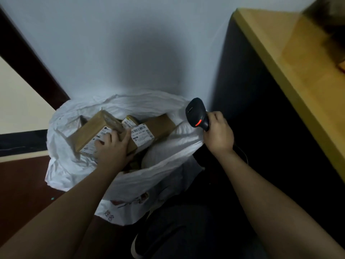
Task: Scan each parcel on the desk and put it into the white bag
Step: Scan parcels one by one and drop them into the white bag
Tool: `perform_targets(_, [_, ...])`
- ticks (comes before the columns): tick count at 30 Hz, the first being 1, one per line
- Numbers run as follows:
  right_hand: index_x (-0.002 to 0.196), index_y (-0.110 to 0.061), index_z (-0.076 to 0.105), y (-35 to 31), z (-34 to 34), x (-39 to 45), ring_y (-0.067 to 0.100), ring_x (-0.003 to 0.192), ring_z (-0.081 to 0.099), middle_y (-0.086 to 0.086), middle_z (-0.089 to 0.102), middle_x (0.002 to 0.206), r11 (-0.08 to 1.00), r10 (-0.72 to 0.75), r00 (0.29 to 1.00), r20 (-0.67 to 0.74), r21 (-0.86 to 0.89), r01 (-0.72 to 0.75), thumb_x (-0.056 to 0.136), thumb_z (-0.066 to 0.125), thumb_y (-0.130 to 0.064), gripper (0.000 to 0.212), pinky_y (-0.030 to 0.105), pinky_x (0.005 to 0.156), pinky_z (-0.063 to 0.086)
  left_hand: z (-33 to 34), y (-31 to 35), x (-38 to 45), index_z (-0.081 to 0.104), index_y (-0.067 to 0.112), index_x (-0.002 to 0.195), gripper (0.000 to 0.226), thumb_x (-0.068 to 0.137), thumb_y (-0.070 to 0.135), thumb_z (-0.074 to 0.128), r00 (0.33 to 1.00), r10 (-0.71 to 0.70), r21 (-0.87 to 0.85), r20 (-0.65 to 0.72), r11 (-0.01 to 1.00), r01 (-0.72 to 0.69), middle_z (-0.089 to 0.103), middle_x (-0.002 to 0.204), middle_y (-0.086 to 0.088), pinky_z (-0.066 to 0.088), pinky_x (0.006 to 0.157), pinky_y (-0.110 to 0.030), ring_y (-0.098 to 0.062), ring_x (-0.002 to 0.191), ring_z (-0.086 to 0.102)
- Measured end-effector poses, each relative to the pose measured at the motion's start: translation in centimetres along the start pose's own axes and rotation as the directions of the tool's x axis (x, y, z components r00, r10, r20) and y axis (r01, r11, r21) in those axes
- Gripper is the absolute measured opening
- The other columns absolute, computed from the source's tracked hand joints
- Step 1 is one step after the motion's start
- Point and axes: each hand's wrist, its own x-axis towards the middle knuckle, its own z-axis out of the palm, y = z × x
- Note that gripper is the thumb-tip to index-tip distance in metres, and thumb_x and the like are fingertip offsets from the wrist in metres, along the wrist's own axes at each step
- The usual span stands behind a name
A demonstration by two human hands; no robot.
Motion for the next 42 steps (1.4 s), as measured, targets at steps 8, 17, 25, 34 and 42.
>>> perform_targets(8, [0.113, -0.001, 0.063, 1.4, -2.1, -1.4, 0.042, 0.094, 0.062, 0.017, 0.057, 0.123, 0.994, -0.104, 0.994, -0.036, -0.034, 0.102, 0.074, 0.066, 0.006, 0.039, 0.041, 0.068, 0.051, 0.4, 3.1, 1.6, 0.027, 0.022, 0.151, 0.085, 0.08, 0.042, 0.071, 0.947, 0.005, -0.131, 0.322, 0.991, 0.039, 0.032, 0.146, -0.026, 0.028, 0.107, -0.061, -0.041, 0.135, 0.031])
perform_targets(17, [0.119, -0.001, 0.06, 2.6, -1.5, -1.4, 0.038, 0.103, 0.058, 0.012, 0.051, 0.133, 0.999, -0.004, 1.0, 0.003, -0.034, 0.004, 0.084, 0.062, 0.001, 0.036, 0.04, 0.07, 0.047, -0.5, 4.1, 0.4, 0.066, 0.029, 0.099, 0.041, 0.097, 0.056, 0.035, 0.846, 0.285, -0.637, 0.45, 0.766, 0.081, 0.064, 0.113, -0.007, 0.046, 0.09, -0.039, -0.027, 0.108, 0.058])
perform_targets(25, [0.122, -0.003, 0.059, 2.4, -0.5, -1.3, 0.041, 0.101, 0.058, 0.014, 0.049, 0.134, 0.998, 0.014, 1.0, 0.023, -0.056, -0.013, 0.086, 0.059, -0.001, 0.036, 0.044, 0.068, 0.048, 1.1, 3.4, -2.7, 0.057, 0.017, 0.127, 0.031, 0.1, 0.027, 0.046, 0.691, 0.305, -0.252, 0.655, 0.951, -0.181, 0.06, 0.126, -0.009, 0.048, 0.086, -0.035, -0.025, 0.11, 0.058])
perform_targets(34, [0.106, -0.006, 0.064, -2.0, -1.4, -3.9, 0.025, 0.097, 0.062, 0.011, 0.068, 0.106, 0.888, -0.048, 0.997, 0.063, 0.459, 0.013, 0.08, 0.072, -0.005, 0.028, 0.034, 0.078, 0.046, -6.2, 1.7, -0.5, 0.066, 0.013, 0.098, 0.021, 0.092, 0.033, 0.06, 0.925, 0.293, -0.452, 0.244, 0.878, -0.159, 0.067, 0.096, -0.006, 0.04, 0.067, -0.032, -0.024, 0.091, 0.062])
perform_targets(42, [0.105, -0.017, 0.064, -7.6, 0.4, -5.2, 0.002, 0.086, 0.063, -0.004, 0.069, 0.095, 0.621, -0.16, 0.885, 0.437, 0.741, -0.254, 0.073, 0.08, 0.003, 0.041, 0.011, 0.073, 0.047, -9.3, 2.3, -1.8, 0.071, 0.014, 0.092, 0.042, 0.074, 0.052, 0.074, 0.976, 0.122, -0.721, 0.179, 0.691, 0.046, 0.067, 0.081, -0.001, 0.045, 0.067, -0.037, -0.017, 0.079, 0.06])
